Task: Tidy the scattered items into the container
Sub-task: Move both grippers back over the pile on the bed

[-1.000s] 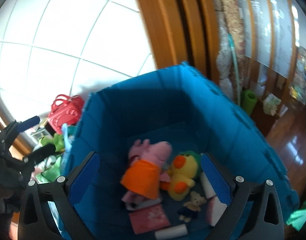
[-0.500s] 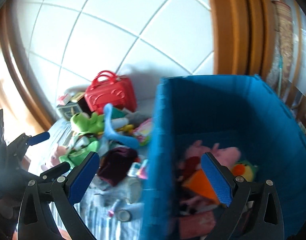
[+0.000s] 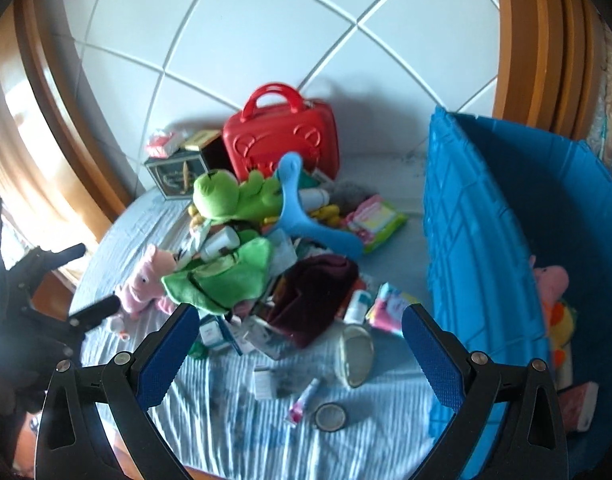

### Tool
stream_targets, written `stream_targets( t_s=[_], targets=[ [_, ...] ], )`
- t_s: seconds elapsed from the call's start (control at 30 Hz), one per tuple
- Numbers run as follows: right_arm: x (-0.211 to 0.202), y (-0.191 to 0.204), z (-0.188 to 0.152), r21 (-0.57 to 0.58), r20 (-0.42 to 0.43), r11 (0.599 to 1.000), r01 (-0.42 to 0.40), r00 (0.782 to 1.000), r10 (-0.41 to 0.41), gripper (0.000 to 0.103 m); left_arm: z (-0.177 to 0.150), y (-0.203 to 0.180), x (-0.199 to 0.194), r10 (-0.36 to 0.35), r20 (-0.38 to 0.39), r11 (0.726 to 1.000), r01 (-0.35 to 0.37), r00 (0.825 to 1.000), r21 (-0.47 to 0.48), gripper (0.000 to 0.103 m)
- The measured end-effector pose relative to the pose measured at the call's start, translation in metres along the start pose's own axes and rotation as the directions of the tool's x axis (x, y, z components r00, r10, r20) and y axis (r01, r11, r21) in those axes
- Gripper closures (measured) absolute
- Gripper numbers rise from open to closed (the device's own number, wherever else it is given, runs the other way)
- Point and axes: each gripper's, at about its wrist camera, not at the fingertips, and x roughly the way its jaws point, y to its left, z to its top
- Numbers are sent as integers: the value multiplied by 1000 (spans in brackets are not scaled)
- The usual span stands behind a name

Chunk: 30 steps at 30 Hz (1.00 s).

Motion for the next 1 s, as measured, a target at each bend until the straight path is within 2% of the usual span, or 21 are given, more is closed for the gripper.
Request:
stream_targets(
  t_s=[0.17, 0.37, 0.57, 0.8, 1.0],
  targets=[
    [33, 6, -16, 33, -59, 998, 56, 997, -54, 0, -24, 35, 6, 32, -38, 999, -33, 999, -31, 0],
    [71, 5, -36, 70, -133, 992, 103, 987, -93, 0, -52, 77, 25, 22, -105, 990, -37, 994, -138, 0],
    [112, -2, -56, 88, -203, 984, 155, 970, -135, 0, -72, 114, 49, 61, -148, 970, -94, 987, -223, 0],
    [165, -11, -78, 106, -303, 973, 205, 939, -164, 0, -102, 166, 108, 125, -238, 946, -188, 963, -264, 0],
    [187, -12, -88, 100, -333, 968, 228, 925, -184, 0, -110, 194, 159, 87, -288, 940, -174, 954, -294, 0]
  ],
)
